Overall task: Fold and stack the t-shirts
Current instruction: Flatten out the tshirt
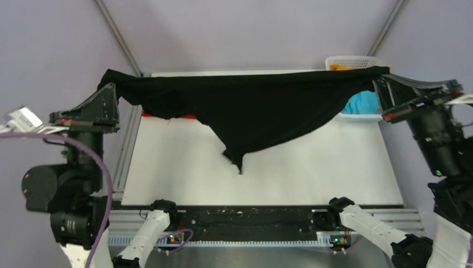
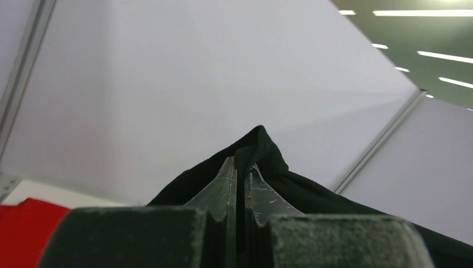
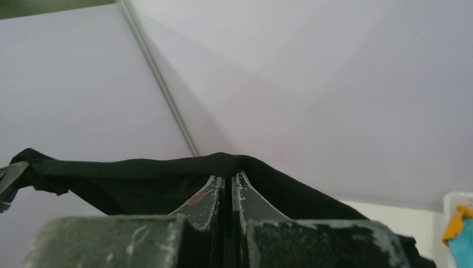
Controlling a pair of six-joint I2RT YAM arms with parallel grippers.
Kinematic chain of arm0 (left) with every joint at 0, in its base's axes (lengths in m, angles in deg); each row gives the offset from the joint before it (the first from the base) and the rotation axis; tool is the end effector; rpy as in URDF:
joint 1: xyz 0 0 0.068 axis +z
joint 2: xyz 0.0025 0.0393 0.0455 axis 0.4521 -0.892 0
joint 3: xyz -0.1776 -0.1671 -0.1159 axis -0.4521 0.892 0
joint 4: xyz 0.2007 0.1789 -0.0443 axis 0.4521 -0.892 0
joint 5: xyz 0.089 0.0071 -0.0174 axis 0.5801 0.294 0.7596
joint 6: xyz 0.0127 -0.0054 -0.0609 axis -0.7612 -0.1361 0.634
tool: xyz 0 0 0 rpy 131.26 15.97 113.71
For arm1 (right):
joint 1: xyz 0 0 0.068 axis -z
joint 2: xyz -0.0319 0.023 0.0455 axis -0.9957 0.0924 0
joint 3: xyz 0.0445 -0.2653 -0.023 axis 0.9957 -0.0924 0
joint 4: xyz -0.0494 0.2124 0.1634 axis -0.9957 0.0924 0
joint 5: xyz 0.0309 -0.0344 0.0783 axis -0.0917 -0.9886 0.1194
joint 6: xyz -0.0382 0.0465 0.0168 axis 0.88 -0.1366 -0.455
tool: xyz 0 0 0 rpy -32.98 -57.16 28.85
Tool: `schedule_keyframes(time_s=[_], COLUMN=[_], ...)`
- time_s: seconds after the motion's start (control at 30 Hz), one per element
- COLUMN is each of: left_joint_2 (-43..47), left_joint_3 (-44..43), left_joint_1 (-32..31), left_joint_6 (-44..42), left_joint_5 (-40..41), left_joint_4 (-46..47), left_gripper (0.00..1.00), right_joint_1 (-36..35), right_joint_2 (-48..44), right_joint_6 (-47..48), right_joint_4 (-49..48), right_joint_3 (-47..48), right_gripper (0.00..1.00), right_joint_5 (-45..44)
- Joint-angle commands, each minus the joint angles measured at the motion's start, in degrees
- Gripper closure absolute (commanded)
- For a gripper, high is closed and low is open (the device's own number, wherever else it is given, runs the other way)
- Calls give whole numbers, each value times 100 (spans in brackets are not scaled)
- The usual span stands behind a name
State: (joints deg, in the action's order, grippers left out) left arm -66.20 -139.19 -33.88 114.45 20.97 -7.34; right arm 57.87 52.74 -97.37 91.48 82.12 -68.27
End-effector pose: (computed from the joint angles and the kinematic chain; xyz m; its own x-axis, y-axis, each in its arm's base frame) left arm 0.0481 0.0010 0.5677 0.3501 -0.6079 -0.7126 0.2333 0.7934 -0.5622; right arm 0.0535 0.0219 0.5941 0.1828 0.4560 -0.8710 -0.4531 0.8253 0.3369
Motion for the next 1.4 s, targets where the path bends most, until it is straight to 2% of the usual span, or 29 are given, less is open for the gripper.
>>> schedule_keyframes(time_s=[0.0,0.23,0.37,0.5,0.7,0.9,1.07,1.13,1.23,1.37], left_joint_2=[60,-221,-223,-59,-318,-1749,-3179,-3816,-4851,-6371], left_joint_3=[-540,-1595,-1798,-1300,191,1211,2052,2017,1702,658], left_joint_1=[68,68,68,76,76,76,76,76,76,76], left_joint_6=[-262,-365,-426,-397,-290,-305,-271,-296,-462,-576], left_joint_5=[-240,-614,-779,-783,-358,89,-76,-58,-78,-206], left_joint_4=[-177,-506,-637,-420,205,975,2402,2620,2806,2684], left_gripper=[100,100,100,100,100,100,100,100,100,100], right_joint_1=[54,55,51,53,56,55,62,126,458,1150], right_joint_2=[-18,10,-221,-499,-902,-468,370,767,1431,2672], right_joint_6=[128,208,125,90,-94,-330,-361,-326,-218,-282], right_joint_4=[242,494,489,331,-379,-940,-1856,-2250,-2985,-3906], right_joint_3=[689,1354,1188,435,-1371,-3147,-4191,-4422,-4684,-4682], right_gripper=[100,100,100,100,100,100,100,100,100,100], right_joint_5=[792,857,780,502,-1057,-2918,-3662,-3686,-3049,-2243])
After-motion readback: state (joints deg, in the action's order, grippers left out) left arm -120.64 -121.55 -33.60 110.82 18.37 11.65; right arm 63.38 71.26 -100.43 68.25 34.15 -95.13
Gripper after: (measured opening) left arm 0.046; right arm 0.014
